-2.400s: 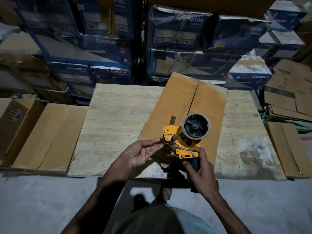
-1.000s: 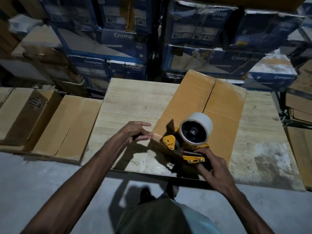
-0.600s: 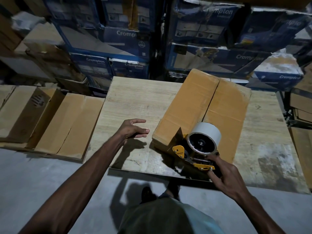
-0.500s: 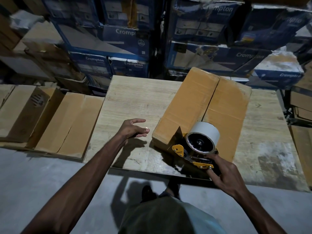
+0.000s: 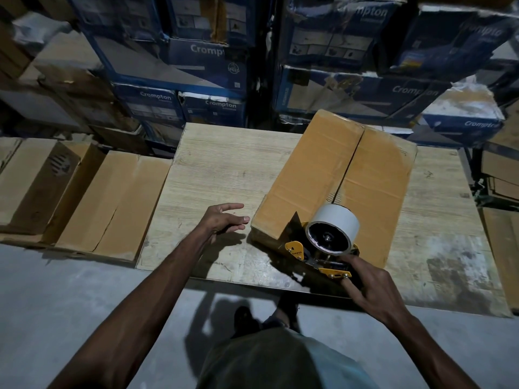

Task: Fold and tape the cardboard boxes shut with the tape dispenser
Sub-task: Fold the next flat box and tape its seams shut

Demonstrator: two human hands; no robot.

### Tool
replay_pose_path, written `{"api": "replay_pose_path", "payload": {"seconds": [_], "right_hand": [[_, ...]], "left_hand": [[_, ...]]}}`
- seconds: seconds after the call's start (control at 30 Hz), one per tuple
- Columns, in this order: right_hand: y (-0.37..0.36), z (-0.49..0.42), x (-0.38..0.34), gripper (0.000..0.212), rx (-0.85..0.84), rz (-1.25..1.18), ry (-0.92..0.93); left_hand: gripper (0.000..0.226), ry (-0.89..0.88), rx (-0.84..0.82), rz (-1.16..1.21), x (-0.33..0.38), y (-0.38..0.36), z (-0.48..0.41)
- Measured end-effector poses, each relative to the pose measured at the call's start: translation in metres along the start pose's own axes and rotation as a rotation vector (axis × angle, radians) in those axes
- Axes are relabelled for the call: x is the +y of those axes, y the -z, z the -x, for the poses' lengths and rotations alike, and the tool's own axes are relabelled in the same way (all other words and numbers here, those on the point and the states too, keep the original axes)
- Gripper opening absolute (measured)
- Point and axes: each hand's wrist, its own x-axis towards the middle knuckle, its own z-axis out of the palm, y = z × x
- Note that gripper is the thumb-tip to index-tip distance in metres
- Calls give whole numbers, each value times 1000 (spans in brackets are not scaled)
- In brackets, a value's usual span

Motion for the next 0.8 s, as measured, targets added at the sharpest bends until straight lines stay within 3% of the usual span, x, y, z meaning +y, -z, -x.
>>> {"api": "replay_pose_path", "payload": {"seconds": [0.17,0.4,0.43,0.57,0.7,0.8], "right_hand": [[-3,1,6,45,-30,12,-4],[-5,2,9,43,-43,33,-2],[-5,2,9,43,-43,31,-8],[-6,3,9,45,-40,23,-13],[-5,1,9,46,-24,18,-14],[-5,1,6,48,0,28,6]], "left_hand": [[47,70,13,78,-17,-14,-10],[33,47,179,263,-46,-30,-3],[32,15,223,200,-49,-33,-3],[23,-266,529,-423,-58,-36,-5],[26,-529,563,-157,-62,-32,13],[34,-632,336,-227,-71,-37,41]]}}
